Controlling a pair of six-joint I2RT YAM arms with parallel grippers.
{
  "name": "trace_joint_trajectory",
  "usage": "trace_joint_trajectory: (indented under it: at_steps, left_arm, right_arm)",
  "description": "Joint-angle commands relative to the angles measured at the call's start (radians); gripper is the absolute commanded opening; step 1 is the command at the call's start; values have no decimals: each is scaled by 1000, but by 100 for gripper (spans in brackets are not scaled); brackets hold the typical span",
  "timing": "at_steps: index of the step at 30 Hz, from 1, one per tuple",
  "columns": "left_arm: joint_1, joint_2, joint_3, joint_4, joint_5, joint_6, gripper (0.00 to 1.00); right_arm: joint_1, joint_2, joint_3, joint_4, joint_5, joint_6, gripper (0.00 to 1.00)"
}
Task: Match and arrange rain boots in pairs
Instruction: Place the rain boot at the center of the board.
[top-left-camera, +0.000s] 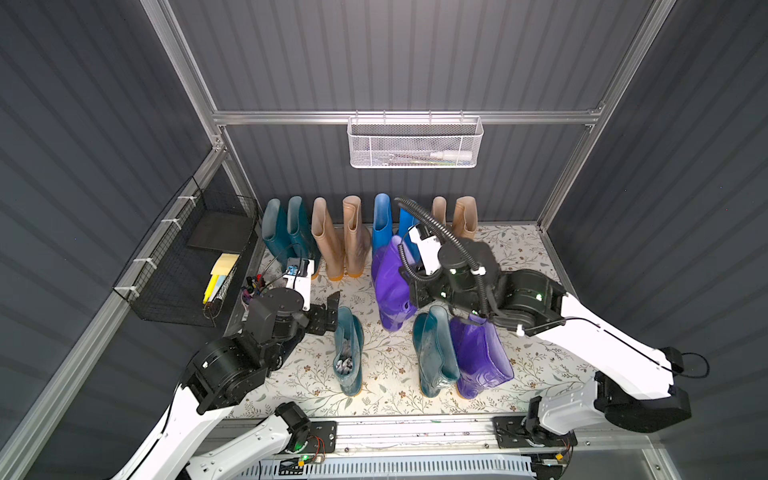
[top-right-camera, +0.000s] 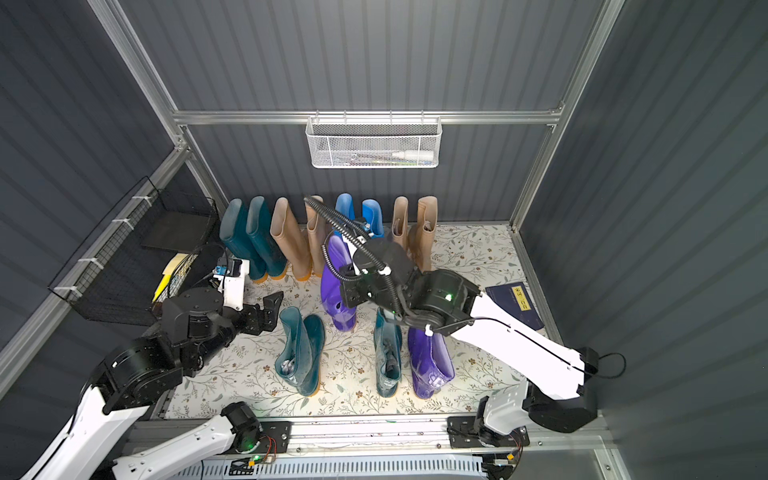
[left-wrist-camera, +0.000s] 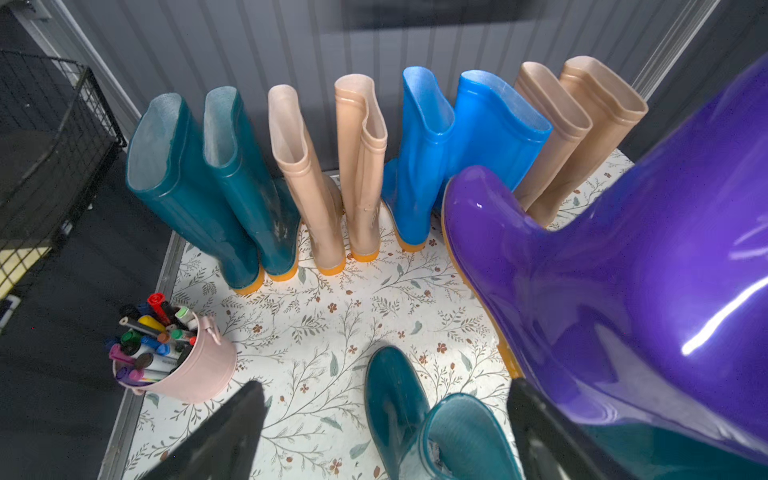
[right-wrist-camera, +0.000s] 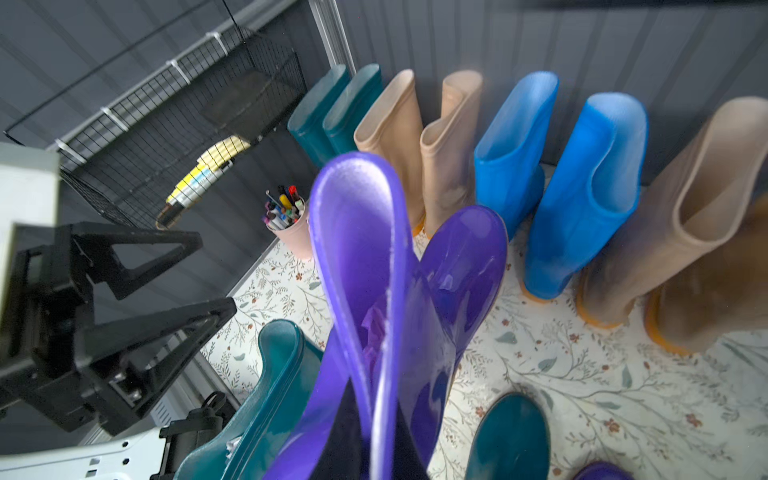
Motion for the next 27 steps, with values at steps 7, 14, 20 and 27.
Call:
trace_joint_trajectory:
  at_steps: [7, 14, 20, 27]
  left_arm:
    - [0, 39, 58, 84, 101, 51, 90]
    - [0, 91, 111, 160, 220, 110, 91]
    - [0, 174, 202, 187, 338, 135, 91]
    - [0, 191, 177, 263, 369, 133, 92]
  right_arm:
    - [-170, -40, 295, -14, -47, -195, 0]
    - [-355, -66, 338, -50, -67, -248, 0]
    - [-522, -128, 261, -65, -95, -254, 0]
    - [-799, -209, 73, -49, -257, -210, 0]
